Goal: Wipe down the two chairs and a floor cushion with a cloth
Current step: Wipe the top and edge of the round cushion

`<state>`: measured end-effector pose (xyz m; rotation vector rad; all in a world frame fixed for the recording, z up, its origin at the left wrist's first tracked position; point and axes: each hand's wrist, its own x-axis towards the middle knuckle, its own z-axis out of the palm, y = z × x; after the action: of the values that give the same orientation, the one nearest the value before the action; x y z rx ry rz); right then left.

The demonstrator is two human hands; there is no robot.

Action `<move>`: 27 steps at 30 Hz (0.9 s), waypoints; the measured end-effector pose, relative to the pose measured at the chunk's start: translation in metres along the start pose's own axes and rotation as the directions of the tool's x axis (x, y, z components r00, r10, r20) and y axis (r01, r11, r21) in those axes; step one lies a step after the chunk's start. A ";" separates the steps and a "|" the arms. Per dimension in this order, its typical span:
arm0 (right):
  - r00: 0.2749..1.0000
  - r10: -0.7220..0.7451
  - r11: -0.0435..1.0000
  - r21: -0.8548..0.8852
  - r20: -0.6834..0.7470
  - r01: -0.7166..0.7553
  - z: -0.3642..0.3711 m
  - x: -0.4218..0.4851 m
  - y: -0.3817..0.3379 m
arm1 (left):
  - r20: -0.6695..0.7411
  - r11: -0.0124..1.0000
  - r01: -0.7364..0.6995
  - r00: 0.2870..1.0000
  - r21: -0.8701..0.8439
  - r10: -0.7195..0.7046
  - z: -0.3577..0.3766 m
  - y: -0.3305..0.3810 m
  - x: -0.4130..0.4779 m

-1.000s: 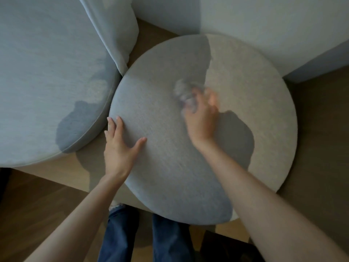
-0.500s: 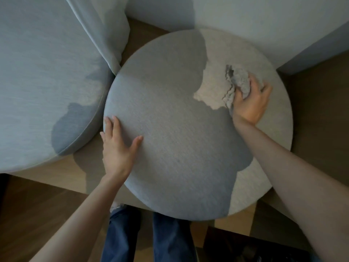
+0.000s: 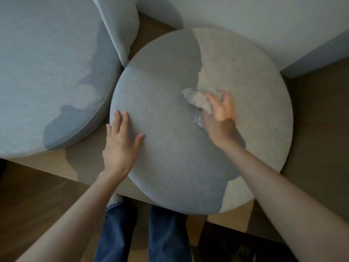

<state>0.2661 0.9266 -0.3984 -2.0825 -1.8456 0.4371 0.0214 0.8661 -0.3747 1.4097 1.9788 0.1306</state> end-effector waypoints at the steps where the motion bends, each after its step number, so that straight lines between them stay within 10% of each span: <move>1: 0.993 0.099 0.995 -0.027 -0.062 -0.100 -0.010 0.011 0.022 | 0.008 1.000 0.002 1.000 0.000 -0.002 0.002 0.001 -0.003; 7: 0.814 0.493 0.868 0.113 -0.308 -0.483 -0.011 0.011 0.032 | 0.076 0.999 -0.050 0.996 -0.016 0.051 0.012 0.002 -0.026; 12: 0.991 0.087 0.981 0.181 -0.101 -0.067 0.034 -0.073 -0.066 | 0.107 0.997 -0.074 0.991 -0.020 0.076 0.015 -0.008 -0.038; 17: 0.983 -0.162 0.983 0.098 0.091 0.153 0.022 -0.079 -0.045 | 0.115 0.996 -0.093 0.989 -0.003 0.092 0.016 -0.013 -0.042; 27: 0.841 0.477 0.878 0.109 -0.254 -0.465 -0.021 -0.032 0.041 | 0.109 0.995 -0.095 0.989 -0.020 0.097 0.015 -0.008 -0.045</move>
<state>0.3078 0.8897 -0.3963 -2.4208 -1.1475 0.2754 0.0316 0.8193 -0.3677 1.4714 1.8180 0.1080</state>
